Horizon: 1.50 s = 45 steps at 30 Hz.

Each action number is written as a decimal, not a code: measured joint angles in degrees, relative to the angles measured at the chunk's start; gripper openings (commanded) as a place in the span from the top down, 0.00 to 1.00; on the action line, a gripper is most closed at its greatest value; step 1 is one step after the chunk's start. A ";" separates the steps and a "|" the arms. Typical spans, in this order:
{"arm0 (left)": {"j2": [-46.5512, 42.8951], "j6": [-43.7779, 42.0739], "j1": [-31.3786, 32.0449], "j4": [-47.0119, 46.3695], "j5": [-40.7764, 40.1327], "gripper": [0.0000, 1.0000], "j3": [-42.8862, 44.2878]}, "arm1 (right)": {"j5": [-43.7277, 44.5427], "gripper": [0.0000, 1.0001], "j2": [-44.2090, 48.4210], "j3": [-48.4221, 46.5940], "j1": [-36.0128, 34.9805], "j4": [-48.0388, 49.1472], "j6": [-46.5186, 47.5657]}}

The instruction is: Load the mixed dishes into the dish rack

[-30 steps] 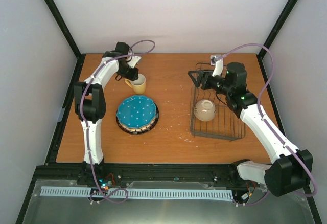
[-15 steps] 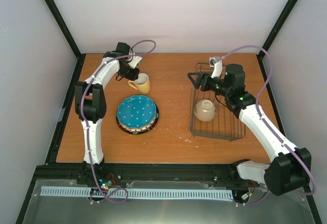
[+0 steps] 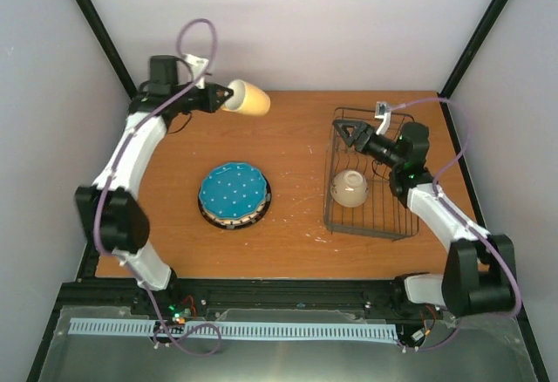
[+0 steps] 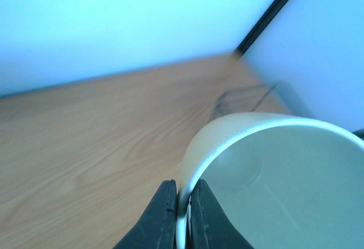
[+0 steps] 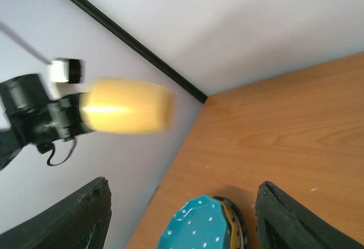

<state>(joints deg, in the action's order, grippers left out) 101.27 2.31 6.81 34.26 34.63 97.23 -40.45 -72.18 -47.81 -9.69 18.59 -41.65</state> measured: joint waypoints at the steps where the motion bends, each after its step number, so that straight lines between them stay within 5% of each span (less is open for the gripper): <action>1: -4.04 3.45 -1.14 -4.57 3.69 0.99 -3.45 | -1.99 0.32 -1.81 2.89 1.05 6.99 -4.59; 5: -15.43 21.11 -4.61 -26.62 15.82 0.99 -15.76 | -7.98 0.32 -11.63 12.20 0.20 34.23 -18.86; 10: -18.36 47.17 -4.68 -56.54 22.97 0.99 -31.23 | -10.27 0.31 -19.58 14.12 -6.71 57.46 -25.44; 17: -19.45 74.77 -4.44 -79.47 22.40 0.99 -44.74 | -10.73 0.32 -26.73 7.87 -18.71 66.97 -24.63; 25: -24.13 89.39 -4.37 -90.95 18.88 0.99 -45.64 | -9.29 0.39 -30.67 5.05 -22.49 67.06 -20.06; 45: -31.71 95.01 -1.88 -89.55 13.05 0.99 -57.11 | -5.40 0.38 -25.68 -5.92 -29.40 57.44 -2.43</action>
<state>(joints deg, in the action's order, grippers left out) 69.56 97.32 4.93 -55.29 47.68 40.12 -45.84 -97.86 -53.74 -39.09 76.03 -44.07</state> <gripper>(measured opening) 0.044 0.617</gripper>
